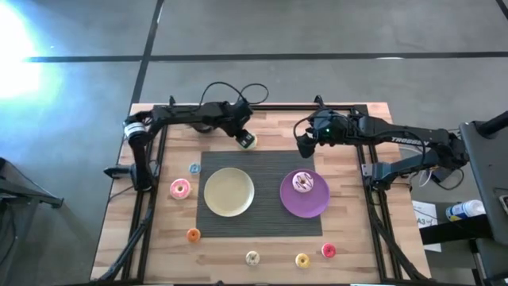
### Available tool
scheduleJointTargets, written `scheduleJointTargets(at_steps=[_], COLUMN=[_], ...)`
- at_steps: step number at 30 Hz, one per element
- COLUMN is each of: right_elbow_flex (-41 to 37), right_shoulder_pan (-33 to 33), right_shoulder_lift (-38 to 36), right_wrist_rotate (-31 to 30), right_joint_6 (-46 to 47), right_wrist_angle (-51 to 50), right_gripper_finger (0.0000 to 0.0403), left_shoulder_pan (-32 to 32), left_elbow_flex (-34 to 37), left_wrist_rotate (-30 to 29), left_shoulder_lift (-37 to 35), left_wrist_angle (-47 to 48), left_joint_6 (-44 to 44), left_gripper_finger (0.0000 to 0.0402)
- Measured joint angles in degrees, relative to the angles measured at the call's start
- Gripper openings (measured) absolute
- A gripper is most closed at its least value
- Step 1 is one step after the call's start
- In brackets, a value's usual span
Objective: Pick & Place donuts
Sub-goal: Put the big green donut on the purple plate
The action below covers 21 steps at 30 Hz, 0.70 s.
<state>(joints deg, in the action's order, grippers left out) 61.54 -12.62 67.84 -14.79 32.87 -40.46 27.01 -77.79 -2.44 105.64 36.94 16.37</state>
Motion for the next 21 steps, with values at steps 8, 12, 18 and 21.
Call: scheduleJointTargets(at_steps=[8, 12, 18, 21], right_elbow_flex=[-0.1, -0.1, -0.1, -0.1], right_shoulder_pan=[0.0, -0.1, -0.3, -0.7], right_shoulder_lift=[-0.4, -0.8, -1.5, -1.9], right_wrist_rotate=[0.2, 1.4, 4.2, 4.3], right_joint_6=[-5.4, -7.8, -11.1, -11.2], right_wrist_angle=[-0.1, -0.2, -0.1, -0.5], right_gripper_finger=[0.0242, 0.0242, 0.0242, 0.0242], left_shoulder_pan=[-1.5, -1.5, -1.5, -0.9], left_elbow_flex=[-1.7, -1.7, -1.7, -1.7], left_wrist_rotate=[-6.4, -6.2, -0.6, -0.2], left_shoulder_lift=[-3.6, -4.7, -3.3, -1.2], left_wrist_angle=[3.1, 1.8, -0.4, 0.6], left_joint_6=[-0.3, 2.2, 5.5, 6.5], left_gripper_finger=[0.0141, 0.0159, 0.0211, 0.0218])
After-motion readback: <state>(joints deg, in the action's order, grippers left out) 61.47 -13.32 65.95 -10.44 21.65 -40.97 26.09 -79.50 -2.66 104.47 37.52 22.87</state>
